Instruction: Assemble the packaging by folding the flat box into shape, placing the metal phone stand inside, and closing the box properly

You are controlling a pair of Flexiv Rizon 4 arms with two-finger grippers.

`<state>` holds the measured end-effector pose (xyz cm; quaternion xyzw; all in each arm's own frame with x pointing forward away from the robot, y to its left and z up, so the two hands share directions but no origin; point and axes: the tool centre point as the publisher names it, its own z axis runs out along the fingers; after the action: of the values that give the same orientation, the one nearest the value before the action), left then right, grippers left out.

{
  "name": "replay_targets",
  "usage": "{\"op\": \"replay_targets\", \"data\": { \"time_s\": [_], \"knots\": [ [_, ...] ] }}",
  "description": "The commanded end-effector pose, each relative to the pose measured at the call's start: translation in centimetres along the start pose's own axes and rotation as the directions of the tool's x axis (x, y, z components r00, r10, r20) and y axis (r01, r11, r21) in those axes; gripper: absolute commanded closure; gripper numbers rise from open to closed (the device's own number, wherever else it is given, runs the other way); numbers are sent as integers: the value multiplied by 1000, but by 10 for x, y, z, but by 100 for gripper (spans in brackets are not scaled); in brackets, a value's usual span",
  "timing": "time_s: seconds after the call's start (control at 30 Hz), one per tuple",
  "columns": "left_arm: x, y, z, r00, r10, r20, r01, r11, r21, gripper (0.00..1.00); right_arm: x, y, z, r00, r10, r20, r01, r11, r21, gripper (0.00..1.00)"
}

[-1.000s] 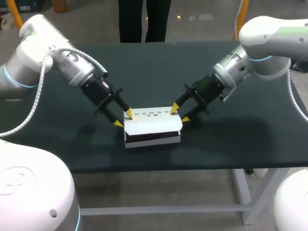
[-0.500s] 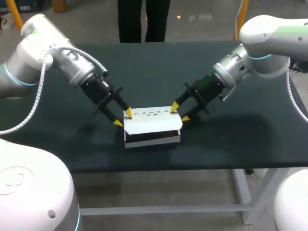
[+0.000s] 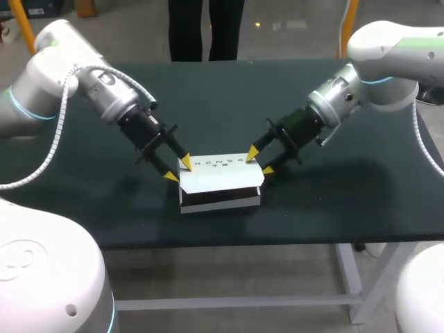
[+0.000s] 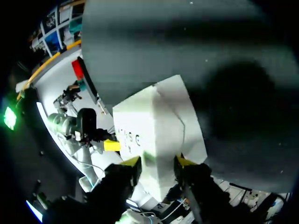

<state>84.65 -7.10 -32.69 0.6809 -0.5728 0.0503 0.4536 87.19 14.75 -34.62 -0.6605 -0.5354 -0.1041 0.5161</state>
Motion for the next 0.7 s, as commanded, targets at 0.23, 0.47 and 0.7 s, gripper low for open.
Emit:
{"op": "replay_targets", "data": {
  "time_s": [0.23,0.47,0.7],
  "knots": [
    [7,-7,4,1000,5,4,-5,999,-54,58,5,4,2,1000,16,-10,-16,999,35,51],
    [8,-7,5,1000,6,3,-5,997,-82,59,4,4,2,1000,28,-13,-28,999,43,51],
    [8,-6,4,1000,3,4,-3,995,-101,59,5,3,3,999,38,-18,-37,998,57,51]
  ]
}}
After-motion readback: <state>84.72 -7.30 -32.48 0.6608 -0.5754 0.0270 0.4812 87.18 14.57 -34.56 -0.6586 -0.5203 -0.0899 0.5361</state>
